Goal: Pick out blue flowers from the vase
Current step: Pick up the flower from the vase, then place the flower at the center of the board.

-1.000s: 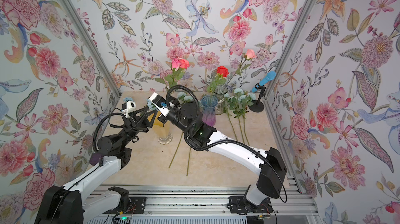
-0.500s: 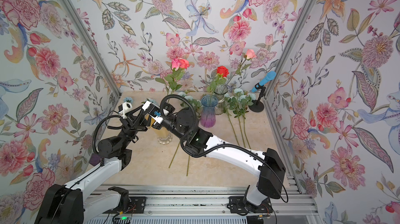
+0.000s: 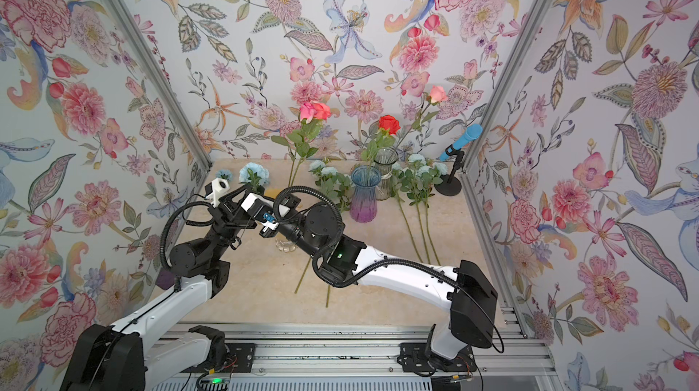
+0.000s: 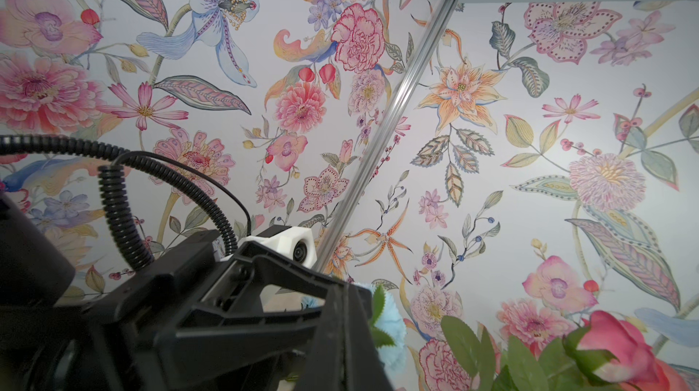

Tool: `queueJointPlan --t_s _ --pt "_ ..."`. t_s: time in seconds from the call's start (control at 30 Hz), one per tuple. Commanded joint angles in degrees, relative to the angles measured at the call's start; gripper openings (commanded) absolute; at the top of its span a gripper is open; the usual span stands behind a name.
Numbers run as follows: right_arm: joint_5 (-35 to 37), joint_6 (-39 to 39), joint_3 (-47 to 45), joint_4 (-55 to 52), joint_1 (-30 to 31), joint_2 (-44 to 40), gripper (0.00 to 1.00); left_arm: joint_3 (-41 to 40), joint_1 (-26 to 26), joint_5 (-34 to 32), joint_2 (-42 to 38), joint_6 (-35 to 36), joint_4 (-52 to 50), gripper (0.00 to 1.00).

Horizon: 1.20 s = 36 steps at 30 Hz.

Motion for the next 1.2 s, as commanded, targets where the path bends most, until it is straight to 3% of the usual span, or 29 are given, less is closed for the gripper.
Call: queueJointPlan --t_s 0.0,0.13,0.27,0.33,0.43,0.6,0.67,0.8,0.93,1.03,1.17 --pt "0.2 -1.1 -0.7 2.4 0.7 1.0 0.01 1.0 -0.6 -1.1 0.6 -1.3 3.6 0.37" --pt "0.7 -1.8 -0.5 2.5 1.3 1.8 0.05 1.2 -0.6 -1.2 0.6 -1.3 3.9 0.26" --pt "1.5 -2.2 -0.5 2.5 1.4 2.3 0.1 0.8 -0.6 -1.3 0.3 -1.3 3.7 0.0" --pt "2.0 -2.1 -0.7 2.2 1.4 2.4 0.15 0.6 -0.6 -1.4 0.3 -1.2 3.7 0.0" --pt "2.4 -1.5 -1.5 1.7 1.4 1.5 0.31 0.2 -0.5 -1.1 0.5 -0.8 3.7 0.0" --pt "2.7 2.2 -4.2 -0.7 1.6 -2.9 0.73 -0.7 3.1 1.9 0.9 1.4 2.0 0.0" --pt "2.6 4.7 -6.6 -2.1 1.7 -6.1 0.81 -0.5 6.4 5.3 0.7 3.6 -0.5 0.0" --pt "2.3 10.7 -13.3 -3.6 2.5 -13.8 0.88 3.3 12.6 13.7 1.7 9.1 -7.2 0.0" --pt "3.0 15.0 -19.8 -5.4 3.9 -22.6 0.89 11.2 18.3 21.4 3.0 20.0 -20.7 0.0" --pt "4.7 17.0 -24.1 -7.1 4.0 -28.6 0.89 21.3 22.3 24.6 3.8 36.0 -42.3 0.0" --pt "8.8 17.5 -30.5 -8.0 2.4 -35.8 0.9 37.0 25.6 22.7 6.2 56.3 -69.9 0.0"
